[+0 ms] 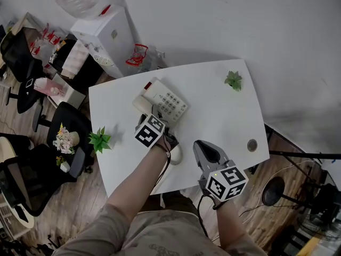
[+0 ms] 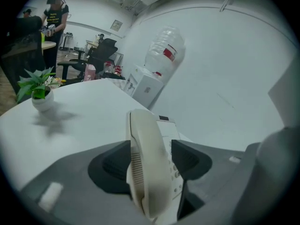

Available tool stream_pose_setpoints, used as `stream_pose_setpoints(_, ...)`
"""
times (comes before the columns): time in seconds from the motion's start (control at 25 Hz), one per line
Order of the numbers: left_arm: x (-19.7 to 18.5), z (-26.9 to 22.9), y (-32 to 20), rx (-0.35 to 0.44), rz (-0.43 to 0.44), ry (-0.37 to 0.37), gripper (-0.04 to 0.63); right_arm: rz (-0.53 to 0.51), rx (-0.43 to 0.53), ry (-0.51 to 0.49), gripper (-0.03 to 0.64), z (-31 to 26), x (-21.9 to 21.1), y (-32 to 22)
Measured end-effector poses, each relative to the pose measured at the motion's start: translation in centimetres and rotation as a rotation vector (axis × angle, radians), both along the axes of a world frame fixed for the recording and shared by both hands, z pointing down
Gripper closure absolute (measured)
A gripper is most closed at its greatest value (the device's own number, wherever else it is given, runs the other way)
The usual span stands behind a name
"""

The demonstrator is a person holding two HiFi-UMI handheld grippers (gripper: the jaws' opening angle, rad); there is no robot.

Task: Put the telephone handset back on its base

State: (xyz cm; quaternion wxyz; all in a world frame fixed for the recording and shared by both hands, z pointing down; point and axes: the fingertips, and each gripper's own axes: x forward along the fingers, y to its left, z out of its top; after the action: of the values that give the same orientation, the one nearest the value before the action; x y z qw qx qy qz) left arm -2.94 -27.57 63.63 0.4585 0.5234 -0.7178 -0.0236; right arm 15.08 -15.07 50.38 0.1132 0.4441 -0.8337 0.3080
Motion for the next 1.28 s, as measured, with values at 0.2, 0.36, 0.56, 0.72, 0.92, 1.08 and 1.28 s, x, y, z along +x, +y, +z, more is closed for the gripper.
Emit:
stream_pose_setpoints(0.2,-0.3,-2.5,1.0,0.038,0.084,-0.031,0.331,0.009,0.049,-0.002,0.580,-2.0,0.1,-0.7)
stream_pose_setpoints(0.36,-0.8,-4.9,2.5,0.077,0.148,-0.030,0.331,0.004,0.106,-0.003,0.580,-4.5,-0.4,-1.0)
stream_pose_setpoints(0.56,-1.5,-11.3,3.8,0.218,0.248,-0.025,0.340,-0.027,0.202,0.006,0.580,-8.6,-1.4,-1.7)
stream_pose_setpoints(0.72,-1.7,-16.9,4.6,0.345,0.382,-0.112,0.360,-0.040,0.286,0.033,0.588,-12.4,-2.0,-1.5)
stream_pose_setpoints(0.92,-2.2,-23.4,5.8,0.474,0.533,-0.231,0.390,-0.037,0.402,0.066,0.592,-17.3,-3.4,-0.4)
stream_pose_setpoints(1.08,-2.8,-28.8,7.7,0.584,0.618,-0.299,0.391,-0.019,0.481,0.053,0.592,-21.5,-4.1,1.2)
stream_pose_setpoints(1.28,-3.9,-34.1,10.6,0.669,0.695,-0.394,0.430,-0.016,0.577,0.050,0.592,-26.1,-5.0,3.2)
